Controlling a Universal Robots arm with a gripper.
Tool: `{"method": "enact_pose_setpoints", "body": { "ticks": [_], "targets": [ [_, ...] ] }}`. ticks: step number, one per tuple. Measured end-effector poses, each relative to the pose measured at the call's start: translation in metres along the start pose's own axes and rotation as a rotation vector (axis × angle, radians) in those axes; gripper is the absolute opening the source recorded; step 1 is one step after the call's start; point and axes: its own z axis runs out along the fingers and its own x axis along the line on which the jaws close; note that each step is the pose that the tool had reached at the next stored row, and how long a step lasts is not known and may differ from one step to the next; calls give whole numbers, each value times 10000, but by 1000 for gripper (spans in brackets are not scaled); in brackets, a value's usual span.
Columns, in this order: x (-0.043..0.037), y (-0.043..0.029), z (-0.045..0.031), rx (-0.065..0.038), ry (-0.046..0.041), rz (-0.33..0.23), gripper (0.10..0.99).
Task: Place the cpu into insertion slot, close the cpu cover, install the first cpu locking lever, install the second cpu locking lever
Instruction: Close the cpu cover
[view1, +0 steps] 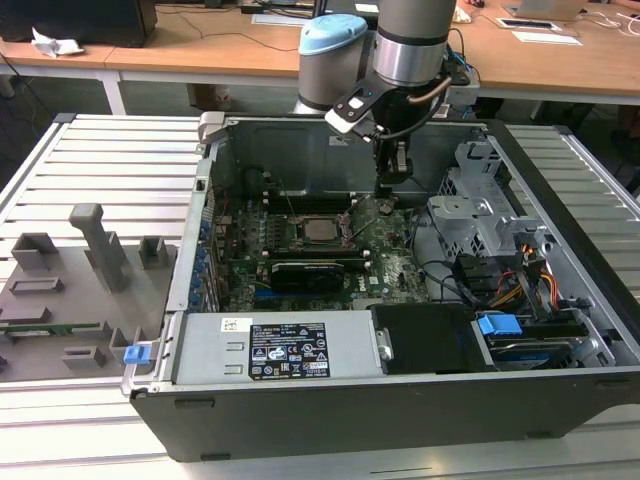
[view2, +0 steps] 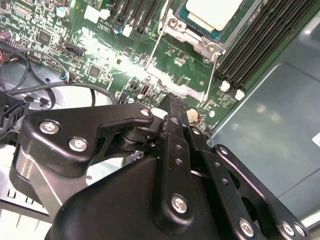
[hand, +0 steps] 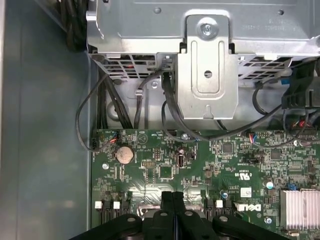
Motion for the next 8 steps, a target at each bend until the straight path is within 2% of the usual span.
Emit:
{"method": "enact_pose_setpoints", "body": {
  "ticks": [4,8],
  "targets": [
    [1,50,3,13,0,1,110],
    [1,64,33,42,1,-14,110]
  ]
}}
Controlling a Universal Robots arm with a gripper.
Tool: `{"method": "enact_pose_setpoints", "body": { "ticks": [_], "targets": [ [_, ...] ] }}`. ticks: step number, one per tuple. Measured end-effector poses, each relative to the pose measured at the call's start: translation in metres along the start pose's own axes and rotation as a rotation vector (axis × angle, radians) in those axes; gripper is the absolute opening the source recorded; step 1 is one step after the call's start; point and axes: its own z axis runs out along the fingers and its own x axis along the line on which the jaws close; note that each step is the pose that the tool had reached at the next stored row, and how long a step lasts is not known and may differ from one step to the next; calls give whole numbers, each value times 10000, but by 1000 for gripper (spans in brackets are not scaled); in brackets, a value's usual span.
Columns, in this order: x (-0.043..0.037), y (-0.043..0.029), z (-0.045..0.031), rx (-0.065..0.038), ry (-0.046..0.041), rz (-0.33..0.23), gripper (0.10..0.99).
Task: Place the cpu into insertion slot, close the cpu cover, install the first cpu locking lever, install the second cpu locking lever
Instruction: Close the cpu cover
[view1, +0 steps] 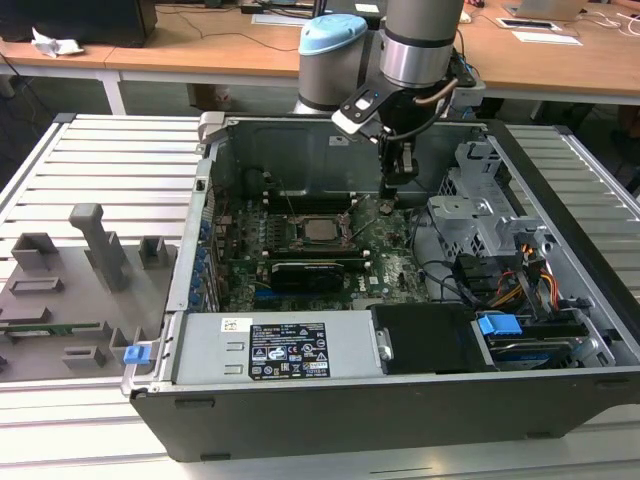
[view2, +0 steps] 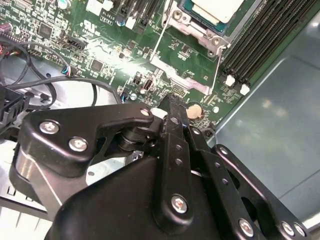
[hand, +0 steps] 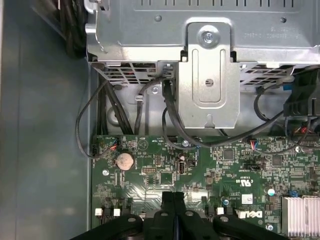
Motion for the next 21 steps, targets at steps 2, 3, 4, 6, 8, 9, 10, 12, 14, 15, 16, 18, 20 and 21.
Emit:
{"method": "enact_pose_setpoints", "body": {
  "ticks": [2,3,4,6,8,9,10,12,14,15,16,18,20,21],
  "targets": [
    [-1,4,6,3,-4,-16,110],
    [0,5,9,2,0,-22,110],
    [0,5,12,2,0,-29,110],
    [0,5,34,8,2,-51,110],
    [0,3,81,50,2,-115,110],
    [0,2,114,55,5,-168,110],
    [0,1,132,56,6,-200,110],
    [-5,-1,165,56,8,-307,110],
    [-9,-73,169,54,13,-416,110],
    [-9,-112,168,54,15,-434,110],
    [-9,-147,167,54,15,-444,110],
    [-10,-214,165,54,15,-458,110],
    [-10,-277,165,54,15,-468,110],
    [-10,-316,166,53,17,-479,110]
  ]
}}
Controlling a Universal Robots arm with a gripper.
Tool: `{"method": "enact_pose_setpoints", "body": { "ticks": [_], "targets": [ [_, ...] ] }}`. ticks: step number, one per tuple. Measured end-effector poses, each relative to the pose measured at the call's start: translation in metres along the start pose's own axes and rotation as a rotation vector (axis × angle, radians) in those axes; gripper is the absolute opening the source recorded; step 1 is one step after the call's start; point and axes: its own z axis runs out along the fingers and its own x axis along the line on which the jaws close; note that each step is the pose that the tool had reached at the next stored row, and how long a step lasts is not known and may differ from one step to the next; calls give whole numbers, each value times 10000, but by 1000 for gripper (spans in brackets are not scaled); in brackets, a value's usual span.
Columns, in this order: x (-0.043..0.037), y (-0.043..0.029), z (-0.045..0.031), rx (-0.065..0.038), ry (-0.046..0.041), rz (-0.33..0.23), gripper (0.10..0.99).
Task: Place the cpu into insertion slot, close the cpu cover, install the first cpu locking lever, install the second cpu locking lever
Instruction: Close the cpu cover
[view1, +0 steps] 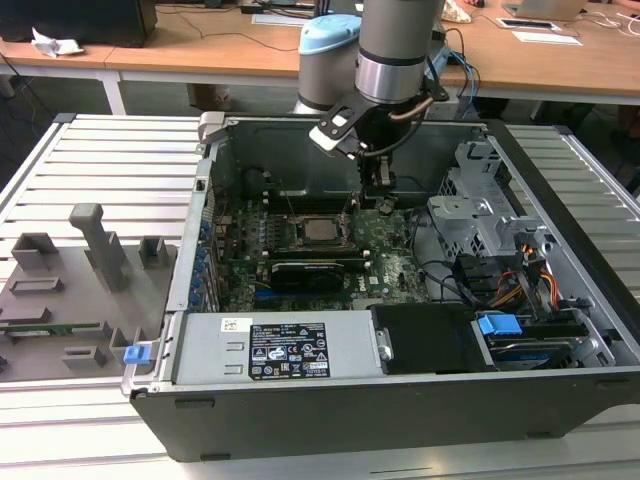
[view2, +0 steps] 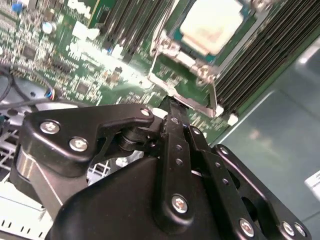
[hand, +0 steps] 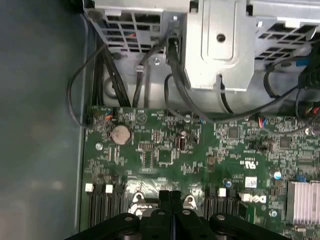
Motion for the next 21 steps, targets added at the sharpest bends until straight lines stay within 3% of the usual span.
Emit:
{"method": "enact_pose_setpoints", "body": {
  "ticks": [4,9,12,21],
  "targets": [
    [5,-95,13,0,0,-25,110],
    [8,-156,54,0,1,-57,110],
    [13,-264,118,-1,3,-86,110],
    [31,-461,121,-2,3,-93,110]
  ]
}}
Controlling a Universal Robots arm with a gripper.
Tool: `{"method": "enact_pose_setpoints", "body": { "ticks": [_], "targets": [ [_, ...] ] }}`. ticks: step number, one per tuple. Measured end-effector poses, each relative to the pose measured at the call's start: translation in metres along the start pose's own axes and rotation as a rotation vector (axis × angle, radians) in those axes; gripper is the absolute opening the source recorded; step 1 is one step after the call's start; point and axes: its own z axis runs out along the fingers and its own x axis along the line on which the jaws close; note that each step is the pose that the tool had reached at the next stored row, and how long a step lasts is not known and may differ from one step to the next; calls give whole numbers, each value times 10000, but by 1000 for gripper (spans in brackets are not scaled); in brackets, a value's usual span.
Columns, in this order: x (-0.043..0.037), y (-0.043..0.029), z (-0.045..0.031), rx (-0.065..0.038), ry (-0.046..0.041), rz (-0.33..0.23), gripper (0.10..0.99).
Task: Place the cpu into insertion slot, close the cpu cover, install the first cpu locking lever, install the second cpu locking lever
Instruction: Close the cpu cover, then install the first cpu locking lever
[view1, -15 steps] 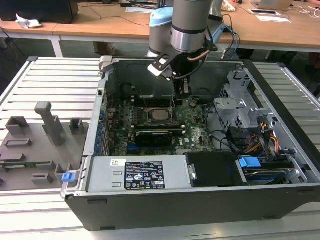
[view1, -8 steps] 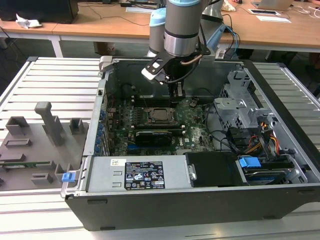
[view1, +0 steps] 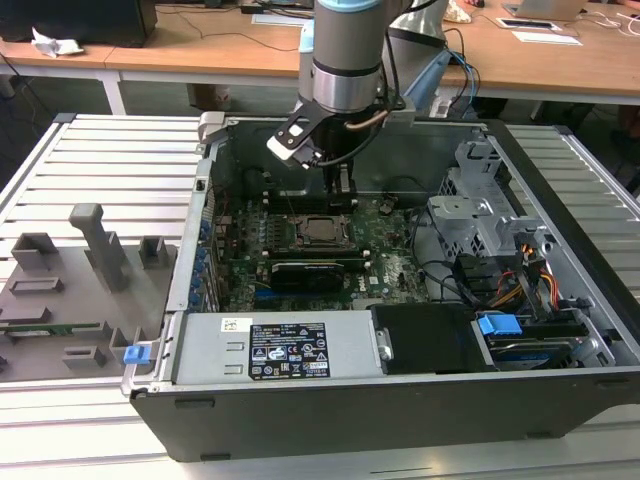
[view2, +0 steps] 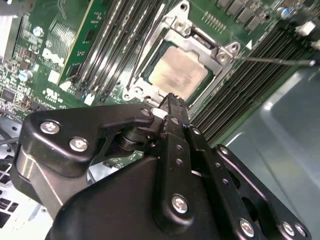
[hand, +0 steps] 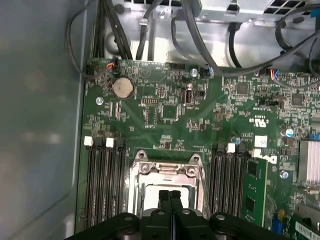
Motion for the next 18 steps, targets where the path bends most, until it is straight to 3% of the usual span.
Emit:
{"method": "enact_pose_setpoints", "body": {
  "ticks": [8,13,18],
  "targets": [
    [8,-147,-4,-14,-1,1,110],
    [8,-166,-12,-13,-2,0,110],
    [8,-162,-106,-14,-1,0,110]
  ]
}}
